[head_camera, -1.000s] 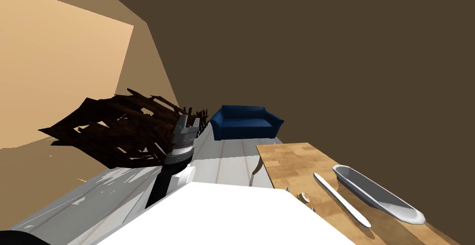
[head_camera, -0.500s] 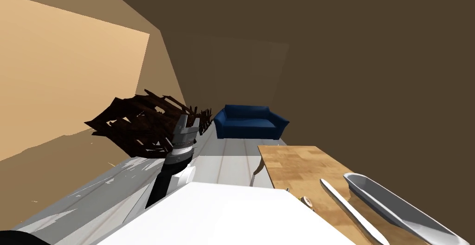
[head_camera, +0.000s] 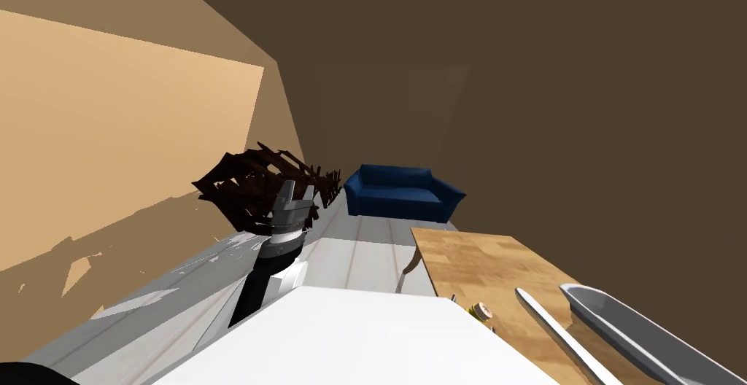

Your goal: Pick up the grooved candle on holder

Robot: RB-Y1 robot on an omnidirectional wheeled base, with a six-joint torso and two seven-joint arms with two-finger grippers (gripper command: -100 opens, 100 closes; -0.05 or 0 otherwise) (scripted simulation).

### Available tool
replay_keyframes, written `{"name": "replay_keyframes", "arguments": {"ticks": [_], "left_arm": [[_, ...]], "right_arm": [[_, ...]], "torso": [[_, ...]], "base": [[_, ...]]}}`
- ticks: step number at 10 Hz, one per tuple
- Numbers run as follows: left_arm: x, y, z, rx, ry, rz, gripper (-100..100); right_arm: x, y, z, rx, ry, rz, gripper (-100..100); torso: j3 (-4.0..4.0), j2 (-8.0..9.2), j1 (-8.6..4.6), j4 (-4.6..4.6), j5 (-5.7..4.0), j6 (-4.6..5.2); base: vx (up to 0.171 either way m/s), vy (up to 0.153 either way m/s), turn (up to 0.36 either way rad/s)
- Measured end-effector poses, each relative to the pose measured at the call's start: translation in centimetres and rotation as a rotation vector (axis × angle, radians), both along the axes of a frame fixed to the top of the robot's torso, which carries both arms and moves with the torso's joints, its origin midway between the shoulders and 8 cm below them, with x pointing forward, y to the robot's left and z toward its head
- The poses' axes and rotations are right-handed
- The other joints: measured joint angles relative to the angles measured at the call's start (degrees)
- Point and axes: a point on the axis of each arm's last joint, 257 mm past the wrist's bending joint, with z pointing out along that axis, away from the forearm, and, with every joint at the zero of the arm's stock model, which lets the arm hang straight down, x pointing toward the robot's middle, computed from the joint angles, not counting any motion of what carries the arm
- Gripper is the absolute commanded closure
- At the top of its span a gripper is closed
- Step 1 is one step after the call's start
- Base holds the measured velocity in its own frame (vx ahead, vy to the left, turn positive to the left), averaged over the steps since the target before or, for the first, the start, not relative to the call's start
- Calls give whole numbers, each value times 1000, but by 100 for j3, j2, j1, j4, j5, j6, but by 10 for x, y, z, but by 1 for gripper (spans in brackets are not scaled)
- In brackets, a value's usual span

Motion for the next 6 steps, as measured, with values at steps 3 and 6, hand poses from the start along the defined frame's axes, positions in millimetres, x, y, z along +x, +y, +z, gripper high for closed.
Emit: {"name": "replay_keyframes", "arguments": {"ticks": [3,6], "left_arm": [[0,0,0,0,0,0,0],[0,0,0,0,0,0,0]], "right_arm": [[-11,-10,-12,29,11,-44,-100],[-8,-29,-17,36,15,-74,-100]], "torso": [[-12,-22,-6,-5,-1,7],[-6,-7,-6,-9,-6,15]], "base": [[-44,19,108],[-74,40,167]]}}
